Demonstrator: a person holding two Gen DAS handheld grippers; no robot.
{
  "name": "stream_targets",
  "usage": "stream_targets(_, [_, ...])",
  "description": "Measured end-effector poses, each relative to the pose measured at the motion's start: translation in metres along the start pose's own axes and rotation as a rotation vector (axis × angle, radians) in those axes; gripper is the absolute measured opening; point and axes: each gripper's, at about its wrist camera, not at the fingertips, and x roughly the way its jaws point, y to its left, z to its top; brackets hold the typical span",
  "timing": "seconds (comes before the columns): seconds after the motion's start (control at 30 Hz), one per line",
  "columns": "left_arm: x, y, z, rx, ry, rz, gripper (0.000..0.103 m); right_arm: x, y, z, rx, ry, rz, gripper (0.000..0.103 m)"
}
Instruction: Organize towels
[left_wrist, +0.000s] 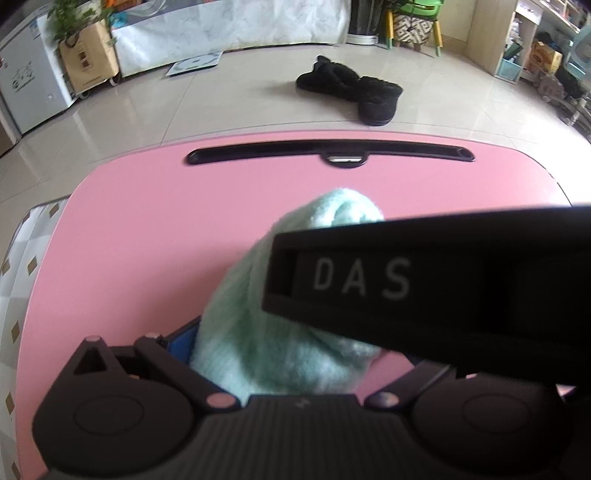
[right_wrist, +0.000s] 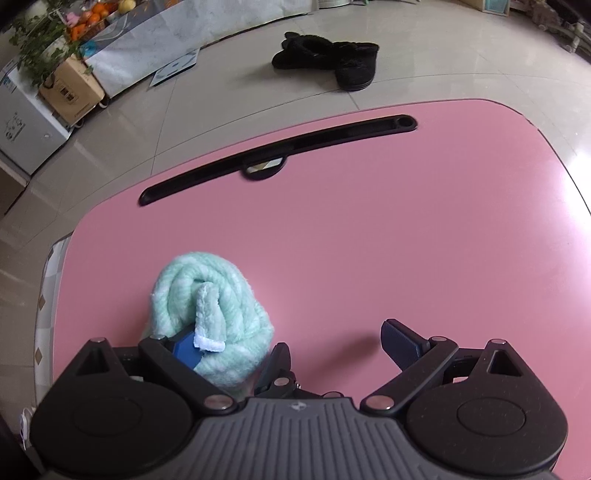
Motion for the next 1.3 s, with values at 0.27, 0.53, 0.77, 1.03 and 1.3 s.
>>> stream_targets(0.27, [0.010,-0.024,0.014,0.051,-0.044,-0.028,0.103,0.001,-0.022,0.014,0.061,-0.045,-0.022,0.097])
stream_targets(0.53, [0.020,-0.047,0.027,0.104,-0.089,-0.062,0.103,0.001,-0.044,0.024,0.084,-0.096,-0.036,0.097])
stream_targets(0.77, [0.026,-0.068,0.033,0.135,-0.145,-0.085,0.103,0.002,-0.066,0.034,0.120,-0.143,-0.038,0.098])
stream_targets(1.03, [0.033,-0.085,0.039,0.158,-0.196,-0.107,0.103,0.002,-0.083,0.039,0.128,-0.211,-0.047,0.098])
stream_targets(1.3, [0.037,-0.093,0.040,0.162,-0.228,-0.116,0.103,0.003,-0.091,0.044,0.139,-0.250,-0.058,0.098])
